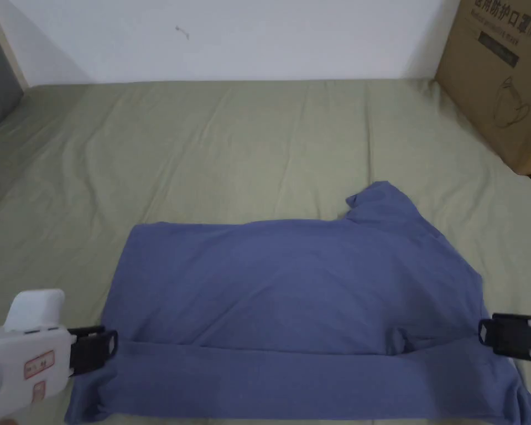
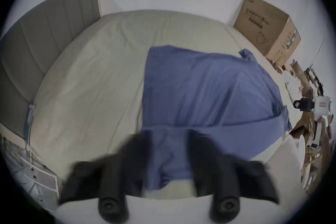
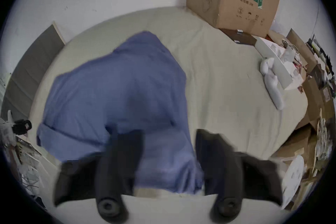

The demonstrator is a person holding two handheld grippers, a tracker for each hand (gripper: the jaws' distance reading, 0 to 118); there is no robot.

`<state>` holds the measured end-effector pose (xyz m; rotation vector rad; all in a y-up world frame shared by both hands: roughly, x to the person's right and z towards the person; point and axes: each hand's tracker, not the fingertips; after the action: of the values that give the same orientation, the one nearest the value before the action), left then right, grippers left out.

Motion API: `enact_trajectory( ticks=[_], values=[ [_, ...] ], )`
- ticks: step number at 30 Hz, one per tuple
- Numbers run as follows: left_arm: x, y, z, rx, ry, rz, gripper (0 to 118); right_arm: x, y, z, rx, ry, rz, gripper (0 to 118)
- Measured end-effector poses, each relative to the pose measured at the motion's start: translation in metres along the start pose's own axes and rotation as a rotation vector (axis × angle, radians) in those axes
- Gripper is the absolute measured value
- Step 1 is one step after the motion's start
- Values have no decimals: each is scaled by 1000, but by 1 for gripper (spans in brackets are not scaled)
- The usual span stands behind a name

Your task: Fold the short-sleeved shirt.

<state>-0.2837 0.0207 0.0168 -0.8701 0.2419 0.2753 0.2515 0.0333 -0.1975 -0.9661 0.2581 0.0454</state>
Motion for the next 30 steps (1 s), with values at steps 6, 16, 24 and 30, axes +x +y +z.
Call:
enact_trajectory(
  ticks=[6,16,24,30],
  values=[
    [1,12,-55,-63,9,24,0,-16,16,-49,-85,55,-15,0],
    [4,70,-102,-49,-7,51,0,-16,146,-142,-44,49,32,101],
    [16,99,-141,-75,6,31,0,-4,211,-249,-146,-34,46,88],
    [15,96,-151,-105,5,26,0,-13,202,-241,-129,-44,146,20]
  ],
)
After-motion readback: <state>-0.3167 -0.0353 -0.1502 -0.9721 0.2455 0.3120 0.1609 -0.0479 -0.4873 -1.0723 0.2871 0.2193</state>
